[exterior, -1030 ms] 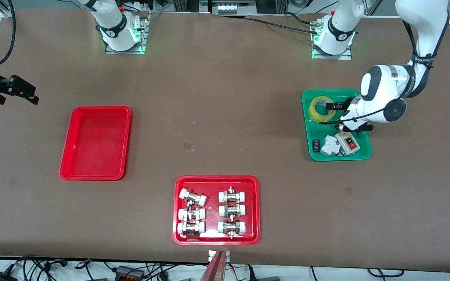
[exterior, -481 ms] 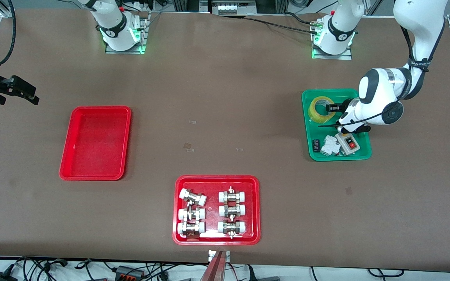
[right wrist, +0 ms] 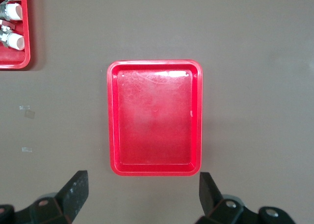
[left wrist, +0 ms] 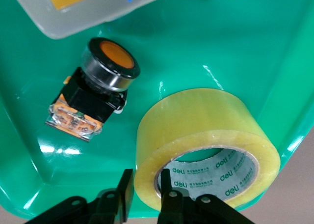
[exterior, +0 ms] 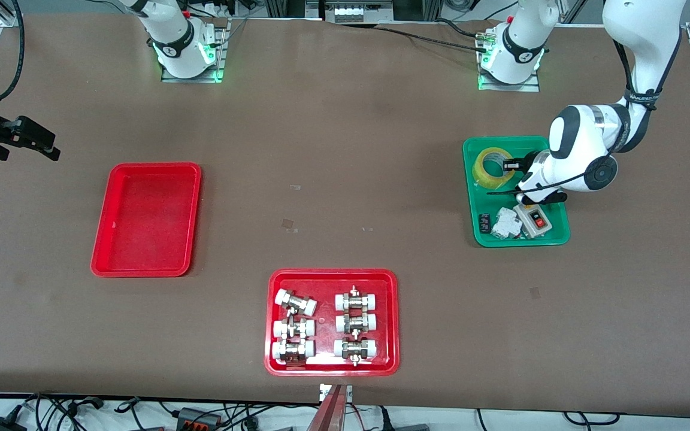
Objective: Left arm passes tape to right arm into tray
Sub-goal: 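Lower the left gripper onto the tape roll and close on it, then lift the tape with the left gripper while the right gripper reaches over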
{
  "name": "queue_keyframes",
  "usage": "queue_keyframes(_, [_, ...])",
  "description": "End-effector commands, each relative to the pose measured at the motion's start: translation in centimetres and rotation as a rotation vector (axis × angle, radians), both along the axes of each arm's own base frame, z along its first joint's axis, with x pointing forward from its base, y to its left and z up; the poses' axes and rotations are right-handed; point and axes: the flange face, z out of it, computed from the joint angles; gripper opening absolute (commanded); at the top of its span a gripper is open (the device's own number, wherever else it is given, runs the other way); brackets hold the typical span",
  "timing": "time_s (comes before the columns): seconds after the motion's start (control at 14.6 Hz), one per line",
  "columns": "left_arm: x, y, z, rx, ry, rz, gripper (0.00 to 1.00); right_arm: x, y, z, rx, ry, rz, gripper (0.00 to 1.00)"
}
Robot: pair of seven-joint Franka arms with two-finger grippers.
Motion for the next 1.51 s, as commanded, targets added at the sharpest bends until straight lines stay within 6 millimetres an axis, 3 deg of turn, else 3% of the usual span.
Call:
queue_keyframes(0.0, [0.0, -0.6, 0.4, -0.026, 0.013, -0.003, 0.16, 0.1, -0.1, 0.3, -0.001, 0.002, -0.008, 1.00])
queue_keyframes(0.21, [0.9, -1.0, 2.0, -0.032, 0.014, -0.017, 0.11, 0.1, -0.1, 0.4, -0.001, 0.001, -0.008, 1.00])
queue_keyframes(0.62, [7.3, -3.1, 11.4, -0.075, 0.061, -0.069, 0.11, 0.1, -0.1, 0.4, -0.001, 0.001, -0.008, 1.00])
queue_keyframes(0.82, [9.2, -6.2, 16.7, -0.166, 0.049, -0.102, 0.10, 0.1, -0.1, 0.4, 0.000, -0.001, -0.002, 1.00])
queue_keyframes(0.96, [10.1, -10.4, 21.6, -0.252, 0.031, -0.131, 0.07, 0.1, -0.1, 0.4, 0.003, 0.000, -0.004, 1.00])
queue_keyframes(1.17, [10.7, -15.7, 27.8, -0.350, 0.007, -0.041, 0.01, 0.2, -0.2, 0.1, 0.004, 0.005, -0.011, 1.00])
queue_keyframes(1.44, [10.1, -20.8, 32.8, -0.524, -0.003, -0.037, 0.01, 1.1, 0.2, -1.9, 0.019, 0.042, 0.004, 1.00])
